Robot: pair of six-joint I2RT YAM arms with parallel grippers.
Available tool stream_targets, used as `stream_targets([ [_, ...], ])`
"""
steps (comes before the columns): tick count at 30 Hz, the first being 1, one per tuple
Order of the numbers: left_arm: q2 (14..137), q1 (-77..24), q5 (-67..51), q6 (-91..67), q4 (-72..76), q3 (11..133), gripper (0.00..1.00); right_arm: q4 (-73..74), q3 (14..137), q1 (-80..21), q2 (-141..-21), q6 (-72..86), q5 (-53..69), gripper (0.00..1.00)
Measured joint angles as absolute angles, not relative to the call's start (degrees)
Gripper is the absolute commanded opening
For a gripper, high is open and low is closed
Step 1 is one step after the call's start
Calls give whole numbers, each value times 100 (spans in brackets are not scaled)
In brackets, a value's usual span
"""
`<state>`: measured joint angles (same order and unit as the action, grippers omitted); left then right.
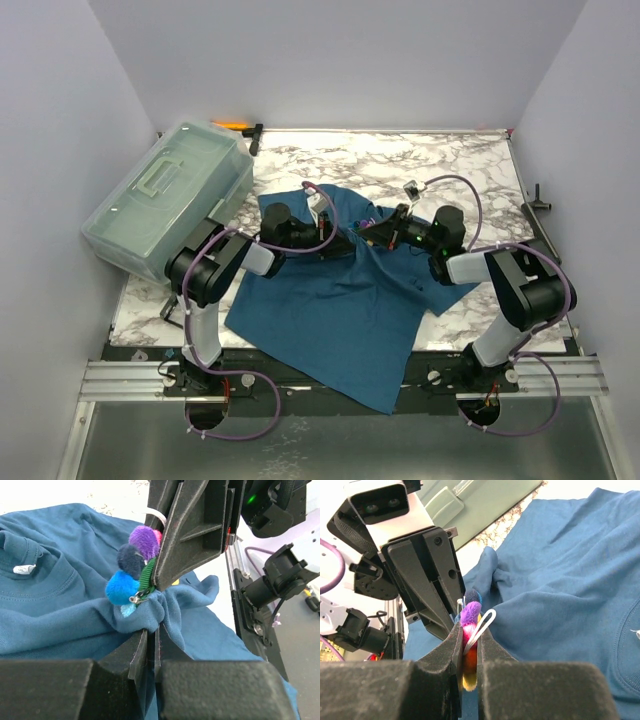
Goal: Remove the brooch from the garment
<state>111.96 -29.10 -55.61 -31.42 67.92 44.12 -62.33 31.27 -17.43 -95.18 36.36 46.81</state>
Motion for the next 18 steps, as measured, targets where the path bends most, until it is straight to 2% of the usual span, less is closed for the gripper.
stream_targets([
  [4, 10954, -3065, -5398, -2602, 6130, 4412, 9, -6392, 3087, -1719, -9605, 3745, 4753, 1],
  [9, 10659, -3212, -5304, -2053, 5509, 4412, 36, -6604, 3024, -1717, -9605, 3760, 4895, 1],
  [13, 10440, -3173, -5354, -1892, 5164, 4412, 51, -6871, 3024, -1726, -9605, 3819, 5004, 1],
  [18, 10047, -2716, -5496, -1831, 4676, 4410, 61, -7218, 3026, -1745, -9605, 4084, 5218, 1],
])
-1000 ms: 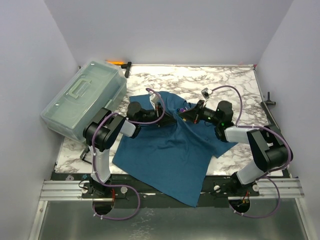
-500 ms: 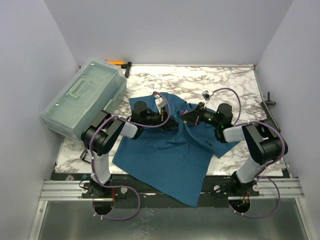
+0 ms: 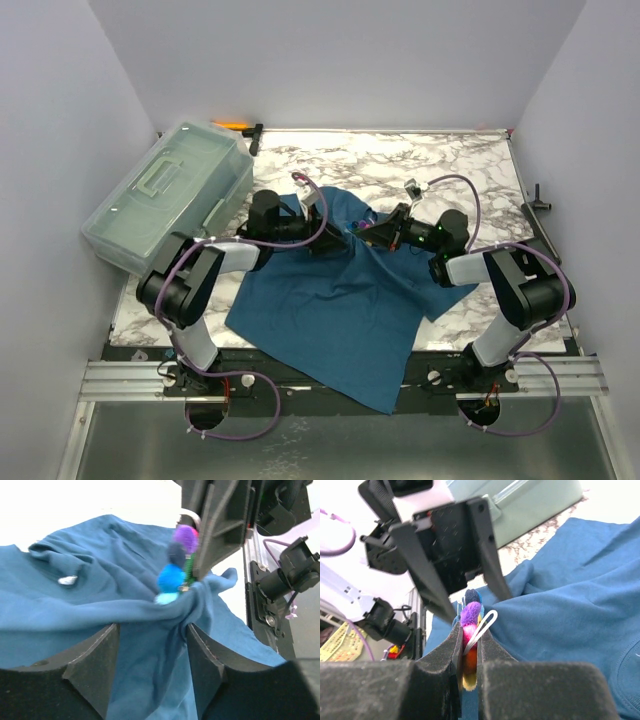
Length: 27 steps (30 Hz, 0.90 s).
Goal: Remove the brooch from the garment
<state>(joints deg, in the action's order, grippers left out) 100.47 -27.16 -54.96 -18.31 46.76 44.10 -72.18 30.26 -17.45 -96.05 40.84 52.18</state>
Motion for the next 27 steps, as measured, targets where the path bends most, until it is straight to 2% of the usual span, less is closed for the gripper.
stream_targets([
  [6, 9500, -2062, -5603, -1313, 3555, 4547, 62, -7717, 3020, -1752, -9605, 4536, 5586, 1],
  [14, 9131, -2023, -4901, 248, 1024, 5367, 67, -8241, 3011, -1752, -9749, 5317, 5975, 1],
  [15, 9111, -2025, -4698, 436, 670, 5522, 71, -8281, 3011, -1752, -9786, 5422, 6005, 1],
  [16, 9102, -2025, -4541, 576, 395, 5658, 93, -8307, 3011, -1752, -9817, 5524, 6036, 1],
  [17, 9096, -2025, -4399, 694, 185, 5758, 99, -8318, 3011, -1752, -9843, 5618, 6073, 1],
  [27, 8989, -1824, -3951, 819, -1013, 6265, 99, -7841, 3140, -1752, -9870, 5765, 6372, 1],
])
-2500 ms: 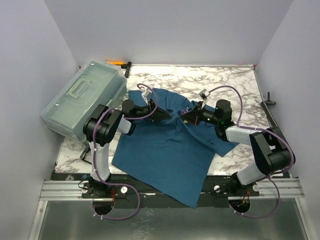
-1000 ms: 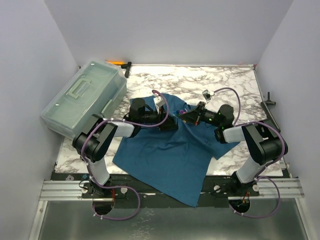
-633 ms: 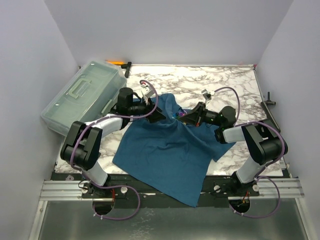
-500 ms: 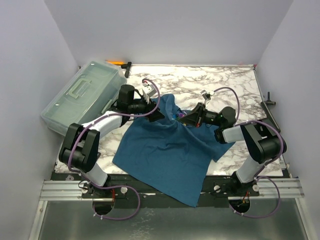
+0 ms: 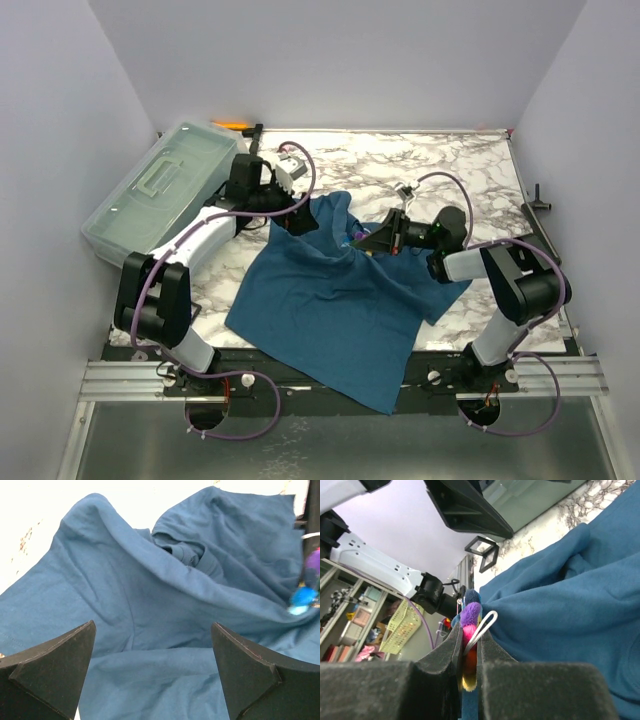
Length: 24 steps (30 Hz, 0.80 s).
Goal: Remove the brooch from the garment
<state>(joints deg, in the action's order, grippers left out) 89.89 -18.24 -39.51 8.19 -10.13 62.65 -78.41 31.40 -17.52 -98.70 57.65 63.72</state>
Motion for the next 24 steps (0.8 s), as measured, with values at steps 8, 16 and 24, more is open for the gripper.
stream_targets([
  [8, 9024, -1203, -5266, 753, -1518, 6928, 99, -2716, 4676, -1752, -9017, 2615, 6283, 1],
  [16, 8967, -1728, -5419, 1361, -1997, 7236, 99, 2425, 6834, -1752, -9135, -934, 5476, 1],
  [24, 9050, -2681, -5004, 943, -1164, 6672, 99, 4777, 7706, -1752, -9472, -2198, 4877, 1],
])
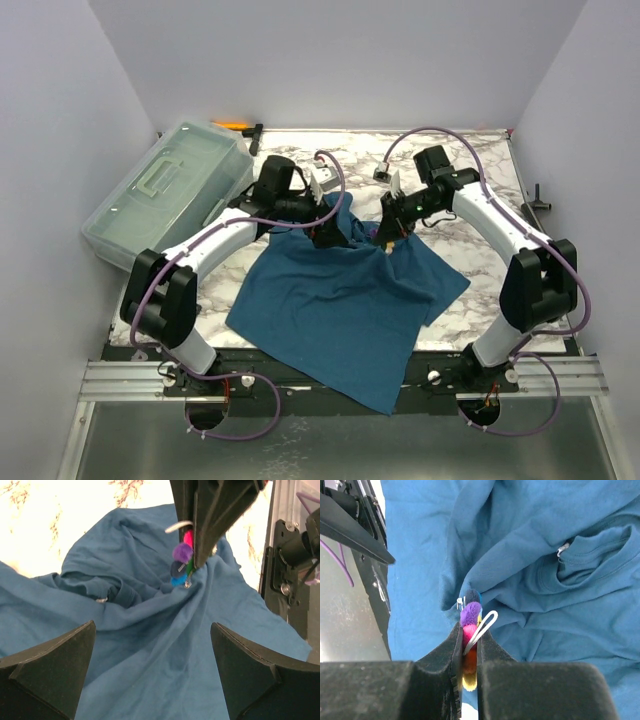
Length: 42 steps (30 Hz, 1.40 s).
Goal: Remove the brooch from the garment
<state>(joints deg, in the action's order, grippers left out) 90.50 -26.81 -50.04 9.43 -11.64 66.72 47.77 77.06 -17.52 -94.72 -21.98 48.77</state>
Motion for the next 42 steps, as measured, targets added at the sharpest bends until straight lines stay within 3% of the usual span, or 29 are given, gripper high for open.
stream_targets([
  [5, 9341, -3135, -4611, 392, -351, 6606, 99, 5441, 7975, -1752, -9682, -2309, 4803, 1],
  [10, 9596, -3487, -4410, -45, 154, 6582, 92, 5798, 8062, -1752, -9813, -2318, 4799, 1],
  [23, 9924, -3795, -4340, -854, 902, 6292, 87, 5859, 8062, -1752, -9813, -2141, 4740, 1],
  [25, 9961, -3811, -4340, -945, 941, 6294, 79, 5850, 8062, -1752, -9813, -2084, 4716, 2],
  [29, 10009, -3811, -4348, -1028, 1002, 6294, 48, 5817, 8062, -1752, -9813, -2016, 4681, 4],
  [32, 10055, -3828, -4456, -1114, 1052, 6294, 38, 5789, 8064, -1752, -9813, -1990, 4611, 10],
  [36, 10095, -3859, -4633, -1170, 1111, 6294, 24, 5800, 8112, -1741, -9826, -1955, 4600, 26],
  [39, 10101, -3846, -4729, -1210, 1105, 6294, 17, 5817, 8221, -1741, -9861, -1905, 4606, 45],
  [42, 10143, -3789, -4845, -1358, 1184, 6287, 4, 5806, 8342, -1741, -9887, -1848, 4641, 54],
])
